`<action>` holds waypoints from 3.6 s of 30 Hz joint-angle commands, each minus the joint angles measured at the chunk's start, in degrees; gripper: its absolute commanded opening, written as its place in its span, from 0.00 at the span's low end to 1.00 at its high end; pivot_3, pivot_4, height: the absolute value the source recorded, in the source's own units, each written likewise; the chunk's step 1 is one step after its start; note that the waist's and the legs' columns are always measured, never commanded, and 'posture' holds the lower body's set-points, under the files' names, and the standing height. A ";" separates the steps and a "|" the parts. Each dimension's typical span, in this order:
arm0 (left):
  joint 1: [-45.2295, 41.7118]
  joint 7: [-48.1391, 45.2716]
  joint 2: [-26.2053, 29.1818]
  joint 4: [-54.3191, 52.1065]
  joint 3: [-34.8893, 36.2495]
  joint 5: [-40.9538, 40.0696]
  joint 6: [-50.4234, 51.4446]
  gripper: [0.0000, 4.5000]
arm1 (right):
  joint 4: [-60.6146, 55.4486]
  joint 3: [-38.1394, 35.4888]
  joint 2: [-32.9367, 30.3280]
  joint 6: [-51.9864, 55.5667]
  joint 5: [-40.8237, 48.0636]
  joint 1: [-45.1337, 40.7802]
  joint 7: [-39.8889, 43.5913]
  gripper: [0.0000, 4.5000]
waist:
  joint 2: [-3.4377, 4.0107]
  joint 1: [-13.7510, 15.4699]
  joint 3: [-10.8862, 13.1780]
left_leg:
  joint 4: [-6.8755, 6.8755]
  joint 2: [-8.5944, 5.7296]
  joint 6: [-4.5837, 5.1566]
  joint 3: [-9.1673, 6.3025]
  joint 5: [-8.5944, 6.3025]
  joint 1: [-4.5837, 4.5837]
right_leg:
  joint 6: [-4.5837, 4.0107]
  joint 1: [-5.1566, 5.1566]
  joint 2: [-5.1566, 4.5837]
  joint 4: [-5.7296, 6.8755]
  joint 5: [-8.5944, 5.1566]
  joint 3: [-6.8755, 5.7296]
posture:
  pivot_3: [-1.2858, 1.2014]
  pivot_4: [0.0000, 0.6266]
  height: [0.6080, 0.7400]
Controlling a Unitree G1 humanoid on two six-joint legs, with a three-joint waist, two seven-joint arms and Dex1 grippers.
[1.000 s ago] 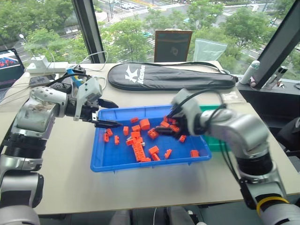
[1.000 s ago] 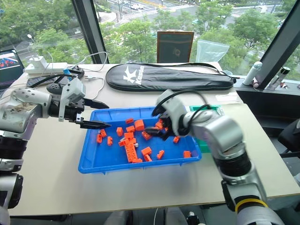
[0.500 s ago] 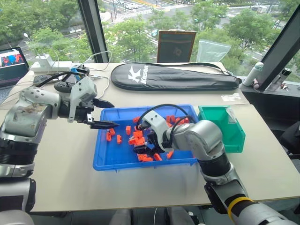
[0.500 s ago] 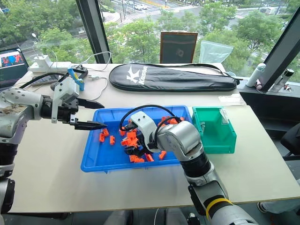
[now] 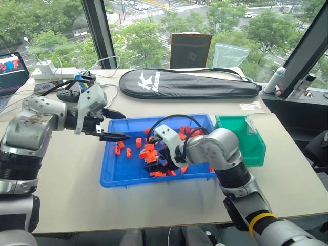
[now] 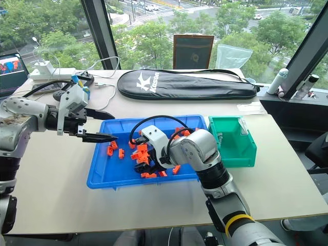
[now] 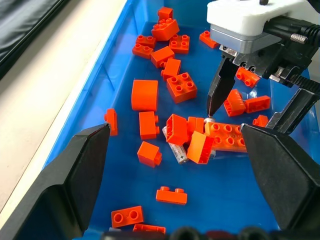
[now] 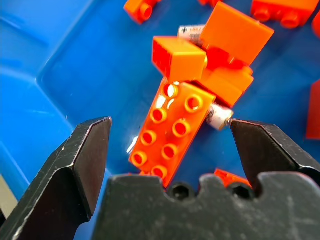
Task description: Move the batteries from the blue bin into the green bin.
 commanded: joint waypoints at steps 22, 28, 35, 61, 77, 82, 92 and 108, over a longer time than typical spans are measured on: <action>1.72 2.02 0.33 -2.74 0.59 -1.55 -0.51 1.00 | 4.30 -2.89 2.38 0.43 12.19 1.48 -7.17 0.87 | 0.00 -0.15 0.00 | 0.00 0.02 0.00 0.00 0.00 0.01 | 0.00 0.01 0.01 -0.02 0.00 0.01 | 0.52 0.24 1.00; 1.70 2.20 0.23 -2.75 0.54 -1.59 -0.69 1.00 | 4.67 -3.51 3.32 0.43 11.83 2.30 -6.93 0.45 | 0.00 -0.14 0.00 | -0.01 0.01 0.00 0.00 0.00 0.00 | 0.00 0.01 0.01 -0.03 0.00 0.01 | 0.52 0.24 1.00; 1.57 2.53 -0.52 -2.33 0.25 -1.43 -1.13 1.00 | 2.65 -5.89 0.44 0.43 14.44 0.49 -6.14 0.22 | 0.00 -0.09 0.00 | -0.01 0.01 0.01 0.00 0.00 0.00 | 0.00 0.01 0.01 -0.04 0.00 0.01 | 0.52 0.24 1.00; -0.96 2.26 -4.45 0.64 -0.44 -0.86 -3.35 1.00 | 1.47 -10.33 -28.82 -14.71 3.49 -2.12 11.40 0.33 | 0.01 -0.12 0.01 | -0.01 0.02 0.03 0.10 -0.02 -0.05 | 0.00 0.00 0.05 -0.11 0.00 0.17 | 0.52 0.24 1.00; -1.42 2.16 -4.28 1.11 -0.92 -0.54 -3.57 1.00 | -10.66 -6.22 -13.15 -4.08 6.04 0.19 10.67 0.99 | 0.01 0.30 0.01 | -0.01 0.04 0.03 0.04 -0.02 -0.05 | 0.00 0.00 0.10 -0.08 0.00 0.16 | 0.52 0.24 1.00; -1.57 2.07 -4.05 0.92 -0.95 -0.35 -3.51 1.00 | -9.82 -2.28 -9.04 -7.06 2.52 1.78 9.33 0.99 | 0.01 0.46 0.01 | 0.00 0.00 0.02 0.02 -0.01 -0.08 | 0.00 0.02 0.09 -0.11 0.00 0.18 | 0.52 0.24 1.00; -0.82 2.56 -3.55 -0.40 0.10 -0.42 -2.56 1.00 | -6.05 2.80 -5.21 -11.80 -2.33 3.71 10.96 0.99 | 0.01 0.26 0.01 | -0.01 0.03 0.02 0.02 -0.01 -0.04 | 0.00 0.00 0.13 -0.07 0.00 0.19 | 0.52 0.24 1.00; -0.28 2.85 -3.09 -1.25 0.24 -0.39 -2.79 1.00 | -0.41 8.39 -4.41 -20.63 -8.63 4.74 16.74 0.99 | 0.02 0.29 0.01 | 0.00 0.03 0.02 0.02 -0.01 -0.03 | 0.00 0.01 0.14 -0.07 0.00 0.20 | 0.52 0.24 1.00</action>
